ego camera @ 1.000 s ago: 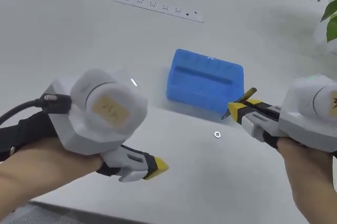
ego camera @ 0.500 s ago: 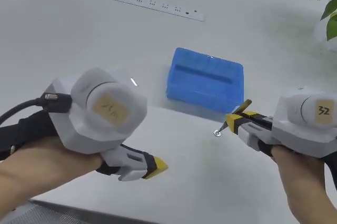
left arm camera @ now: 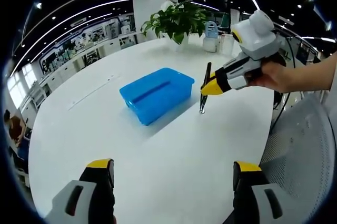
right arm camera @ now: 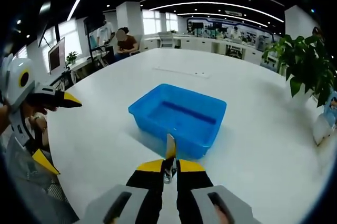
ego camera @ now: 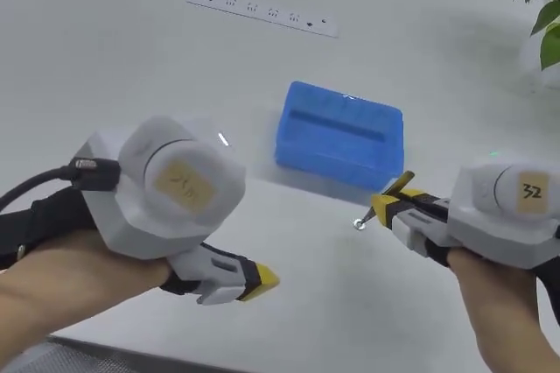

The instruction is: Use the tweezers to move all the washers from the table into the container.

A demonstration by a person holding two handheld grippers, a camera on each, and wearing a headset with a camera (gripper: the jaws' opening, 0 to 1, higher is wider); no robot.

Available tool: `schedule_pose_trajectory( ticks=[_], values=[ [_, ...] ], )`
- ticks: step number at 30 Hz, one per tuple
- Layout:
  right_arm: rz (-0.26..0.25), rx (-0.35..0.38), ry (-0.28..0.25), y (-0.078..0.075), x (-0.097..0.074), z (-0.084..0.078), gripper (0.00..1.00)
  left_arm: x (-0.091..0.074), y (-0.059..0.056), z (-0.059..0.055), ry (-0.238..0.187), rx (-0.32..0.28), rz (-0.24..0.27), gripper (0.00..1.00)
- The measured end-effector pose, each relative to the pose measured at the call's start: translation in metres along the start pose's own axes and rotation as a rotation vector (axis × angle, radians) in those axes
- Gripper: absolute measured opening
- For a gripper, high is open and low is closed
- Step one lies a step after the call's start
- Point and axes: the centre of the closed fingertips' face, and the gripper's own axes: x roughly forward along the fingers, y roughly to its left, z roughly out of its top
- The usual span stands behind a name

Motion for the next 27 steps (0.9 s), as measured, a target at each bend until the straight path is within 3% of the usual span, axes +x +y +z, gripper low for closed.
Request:
schedule_pose_trajectory(
  ticks=[8, 15, 27],
  values=[
    [0.002, -0.001, -0.005, 0.001, 0.0016, -0.0015, 0.05, 0.0011, 0.0002, -0.001, 0.002, 0.002, 0.002, 0.96],
    [-0.003, -0.057, -0.006, 0.0039, 0.0023, -0.0014, 0.04, 0.002, -0.0006, -0.0001, -0.001, 0.002, 0.0, 0.96],
    [-0.008, -0.041, 0.003, 0.0023, 0.0026, -0.0002, 0.04, 0.0012, -0.0004, -0.0008, 0.001, 0.004, 0.001, 0.96]
  ],
)
